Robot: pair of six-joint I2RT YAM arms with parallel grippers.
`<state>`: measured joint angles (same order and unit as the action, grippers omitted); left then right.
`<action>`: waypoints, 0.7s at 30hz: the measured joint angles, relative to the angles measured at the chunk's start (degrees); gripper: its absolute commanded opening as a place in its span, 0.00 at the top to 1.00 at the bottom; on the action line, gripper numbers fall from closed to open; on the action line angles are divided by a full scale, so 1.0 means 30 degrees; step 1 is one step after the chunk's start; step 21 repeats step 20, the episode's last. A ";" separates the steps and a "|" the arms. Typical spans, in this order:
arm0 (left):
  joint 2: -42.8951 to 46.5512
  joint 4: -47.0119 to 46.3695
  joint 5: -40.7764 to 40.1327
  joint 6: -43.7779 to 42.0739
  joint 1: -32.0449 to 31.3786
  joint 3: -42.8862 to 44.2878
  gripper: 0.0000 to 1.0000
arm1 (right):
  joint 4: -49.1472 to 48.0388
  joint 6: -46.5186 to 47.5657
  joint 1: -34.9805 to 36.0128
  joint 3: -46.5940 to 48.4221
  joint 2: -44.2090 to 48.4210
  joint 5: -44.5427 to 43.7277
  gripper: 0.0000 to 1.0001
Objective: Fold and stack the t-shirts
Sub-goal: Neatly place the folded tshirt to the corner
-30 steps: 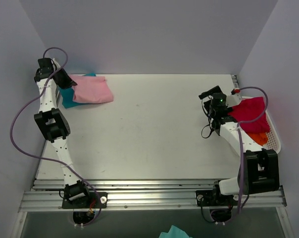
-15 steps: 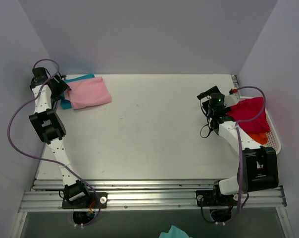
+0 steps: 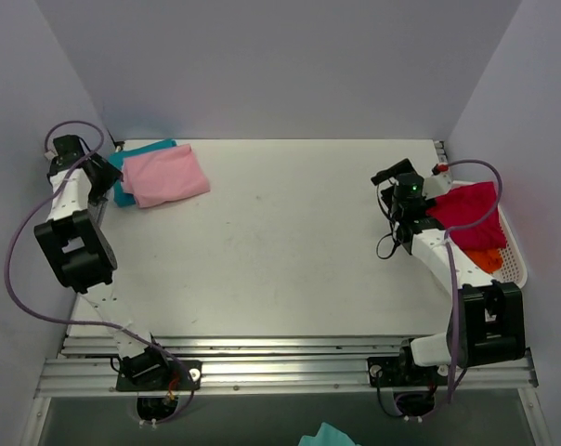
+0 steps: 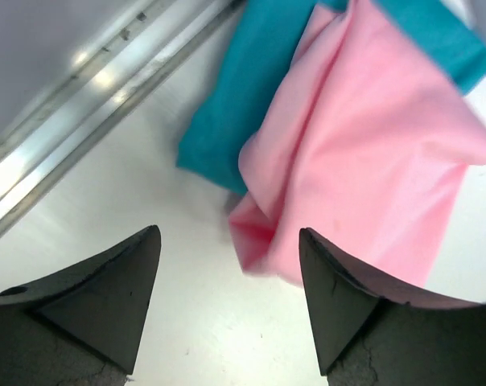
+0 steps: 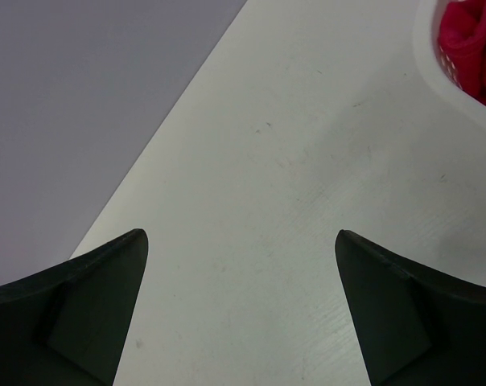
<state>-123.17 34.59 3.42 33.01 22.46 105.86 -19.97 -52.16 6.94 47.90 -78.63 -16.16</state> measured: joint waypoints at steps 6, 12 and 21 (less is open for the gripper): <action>0.9872 -0.1355 -0.3512 0.0568 -0.0146 -0.5166 0.21 | 0.0175 0.1158 0.1996 0.0685 -0.0087 -0.0466 0.01; 1.8608 -0.3213 -0.6645 0.0707 -0.2812 -0.9005 0.18 | -0.0379 0.3031 0.5399 0.2229 -0.0204 -0.0539 0.00; 2.2760 -0.3832 -0.7737 0.0270 -0.6834 -1.3107 0.16 | -0.1231 0.5960 0.8823 0.2346 0.0466 -0.0335 0.00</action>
